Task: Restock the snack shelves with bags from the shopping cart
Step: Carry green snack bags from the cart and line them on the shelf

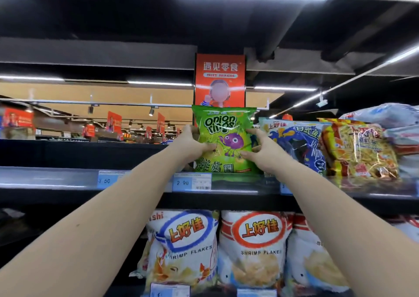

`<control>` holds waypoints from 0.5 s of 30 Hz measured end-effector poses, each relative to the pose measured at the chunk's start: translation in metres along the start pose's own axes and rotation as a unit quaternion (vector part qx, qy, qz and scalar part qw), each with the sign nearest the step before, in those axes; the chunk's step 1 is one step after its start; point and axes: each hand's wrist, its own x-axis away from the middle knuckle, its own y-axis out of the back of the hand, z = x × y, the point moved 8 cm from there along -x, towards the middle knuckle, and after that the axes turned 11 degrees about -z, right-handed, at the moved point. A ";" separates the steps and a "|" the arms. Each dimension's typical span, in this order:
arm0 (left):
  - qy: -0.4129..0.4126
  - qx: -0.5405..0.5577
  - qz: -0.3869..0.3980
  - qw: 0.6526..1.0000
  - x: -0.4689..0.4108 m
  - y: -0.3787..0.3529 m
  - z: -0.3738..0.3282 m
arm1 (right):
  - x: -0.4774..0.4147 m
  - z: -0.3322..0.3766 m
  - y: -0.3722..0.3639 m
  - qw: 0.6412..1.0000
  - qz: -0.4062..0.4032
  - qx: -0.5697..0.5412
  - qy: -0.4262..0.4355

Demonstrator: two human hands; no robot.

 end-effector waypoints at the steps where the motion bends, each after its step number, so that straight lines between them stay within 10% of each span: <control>1: 0.001 0.000 0.002 1.000 0.002 -0.002 -0.001 | 0.000 -0.002 0.000 1.000 0.000 0.015 -0.004; 15: -0.046 -0.001 -0.063 0.997 0.006 0.008 -0.003 | 0.012 0.013 0.012 0.996 -0.076 0.040 0.023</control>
